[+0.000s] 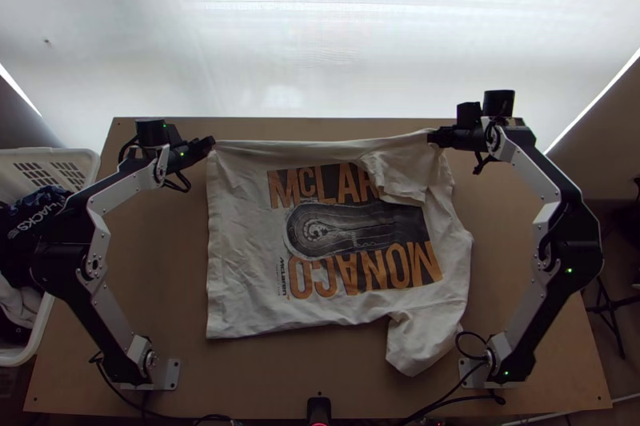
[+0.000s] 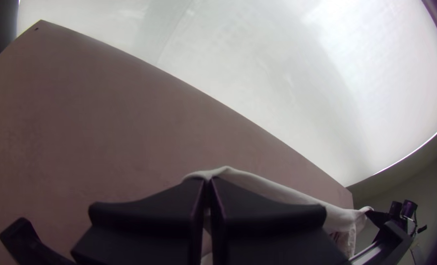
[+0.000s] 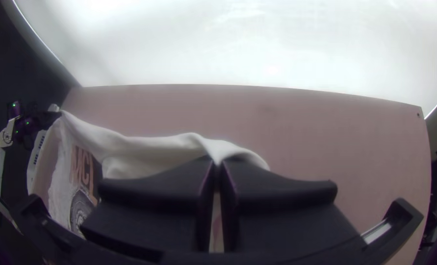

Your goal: Fold the t-shirt

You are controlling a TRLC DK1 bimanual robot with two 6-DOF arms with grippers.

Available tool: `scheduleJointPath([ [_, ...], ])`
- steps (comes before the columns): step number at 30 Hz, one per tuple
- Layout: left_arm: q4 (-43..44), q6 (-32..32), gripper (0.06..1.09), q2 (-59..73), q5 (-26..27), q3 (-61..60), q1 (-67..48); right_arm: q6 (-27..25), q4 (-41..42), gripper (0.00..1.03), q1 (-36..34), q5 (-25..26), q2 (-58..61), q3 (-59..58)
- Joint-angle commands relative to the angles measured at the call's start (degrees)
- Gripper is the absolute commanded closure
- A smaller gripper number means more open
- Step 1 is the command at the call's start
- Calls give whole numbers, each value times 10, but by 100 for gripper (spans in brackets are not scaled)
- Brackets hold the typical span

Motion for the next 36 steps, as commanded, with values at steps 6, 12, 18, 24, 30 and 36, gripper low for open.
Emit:
scheduleJointPath([
  [6,-84,16,105,-12,-35,4,-18,-7,-24,100,-2,6,-5,-17],
  [12,-130,34,105,-43,-35,-8,-20,-22,-77,100,-5,7,-47,-43],
  [18,-157,54,105,-76,-32,-45,-26,-34,-115,100,-3,7,-97,-93],
  [24,-172,71,105,-106,-22,-77,-25,-47,-160,100,-11,10,-115,-108],
  [30,-193,86,105,-140,-13,-102,-25,-53,-177,100,-14,23,-122,-127],
  [36,-242,105,105,-157,-6,-121,-30,-50,-189,100,-11,42,-130,-160],
])
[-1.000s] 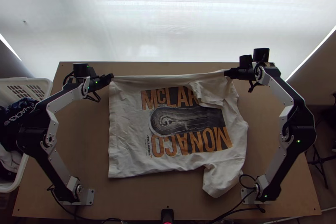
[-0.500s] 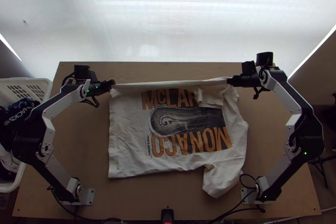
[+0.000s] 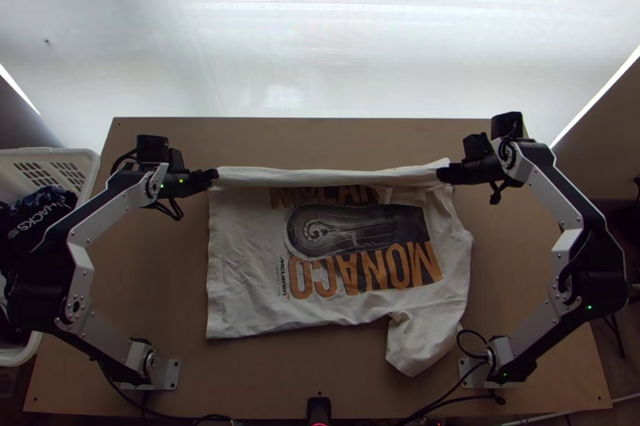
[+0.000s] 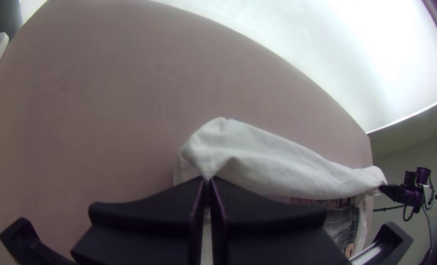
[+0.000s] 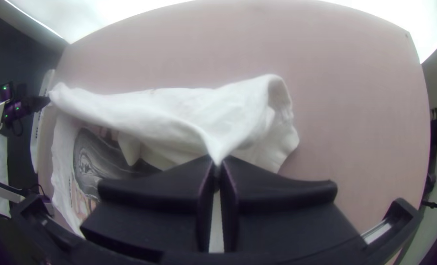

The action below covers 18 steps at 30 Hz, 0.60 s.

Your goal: Fold the t-shirt

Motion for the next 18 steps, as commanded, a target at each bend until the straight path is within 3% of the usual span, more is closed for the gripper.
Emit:
scheduleJointPath([
  [1,-47,22,105,-27,7,-31,-6,1,-15,100,2,22,-12,-38],
  [13,-47,36,105,-54,7,-87,-33,3,-15,100,3,55,-21,-84],
  [15,-26,36,105,-53,-12,-99,-47,2,-10,100,3,70,-18,-85],
  [17,-12,35,105,-49,-27,-102,-52,3,-7,90,2,73,-14,-82],
  [18,-1,35,99,-46,-27,-102,-50,5,-7,82,2,73,-15,-81],
])
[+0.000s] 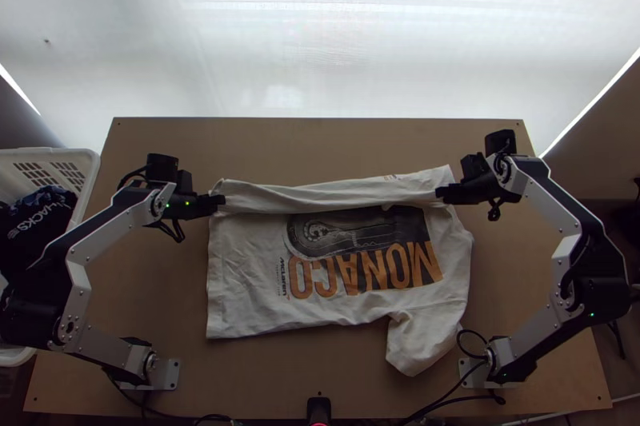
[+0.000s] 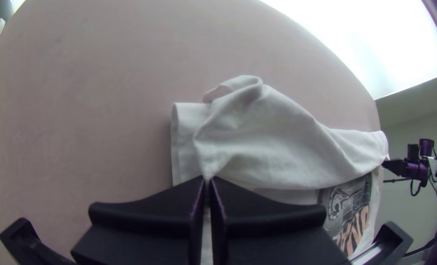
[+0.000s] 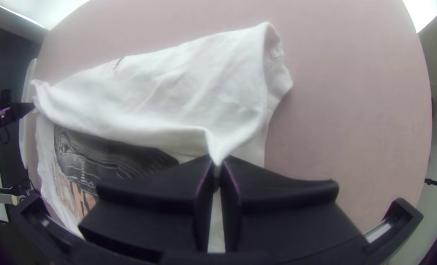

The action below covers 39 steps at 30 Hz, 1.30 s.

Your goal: Fold the t-shirt

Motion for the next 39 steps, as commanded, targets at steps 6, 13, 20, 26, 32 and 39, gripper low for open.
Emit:
scheduleJointPath([
  [6,26,24,48,-20,-5,-17,-17,9,-19,4,-3,29,-20,1],
  [13,-69,41,11,-39,6,26,-6,23,-155,3,1,27,-94,30],
  [20,-148,69,11,-115,6,27,9,68,-382,5,-4,-56,-160,6],
  [26,-236,103,11,-167,6,-13,-5,96,-409,7,-8,-57,-251,-99],
  [32,-239,98,11,-189,6,-26,-17,124,-404,7,12,-66,-304,-200],
  [39,-239,99,11,-197,-1,-21,-23,138,-396,7,-28,-69,-324,-239],
])
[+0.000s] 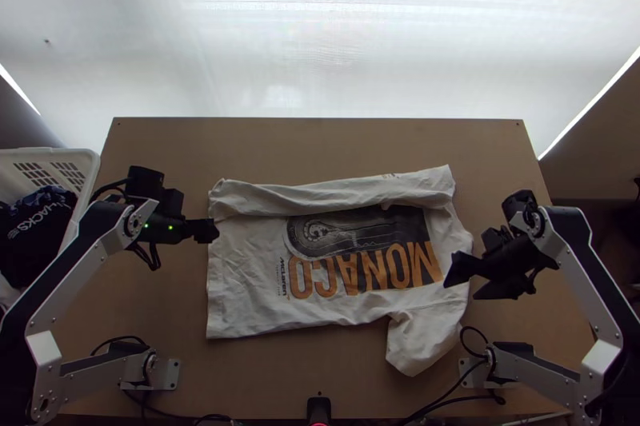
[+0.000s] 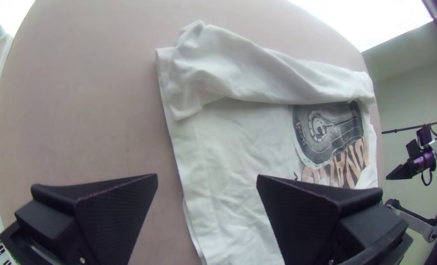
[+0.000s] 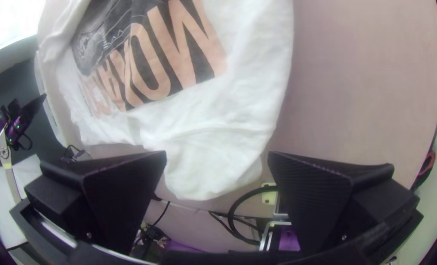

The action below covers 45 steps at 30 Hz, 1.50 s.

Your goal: Fold the t-shirt

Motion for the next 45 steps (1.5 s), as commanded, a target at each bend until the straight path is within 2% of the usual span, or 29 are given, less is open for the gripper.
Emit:
scheduleJointPath([
  [1,-8,3,11,-14,-5,2,-5,10,0,7,-20,-5,-30,-56],
  [17,-11,5,11,-17,-10,24,8,-4,89,7,-32,-12,6,-118],
  [23,-11,5,11,-19,-10,22,14,-14,126,13,-9,-12,40,-120],
  [26,-30,3,11,-25,-10,25,22,-21,131,33,7,-12,49,-116],
  [28,-56,3,11,-30,-10,25,29,-21,138,55,8,-11,49,-116],
  [31,-134,8,11,-24,-8,22,33,-22,140,80,8,-1,47,-115],
  [34,-199,23,11,-26,-5,8,25,-23,142,100,10,-1,40,-114],
  [38,-221,22,11,-33,-3,-23,-14,-22,145,100,10,0,35,-115],
  [45,-251,-117,11,-10,1,-53,-155,-22,147,100,14,0,33,-114],
])
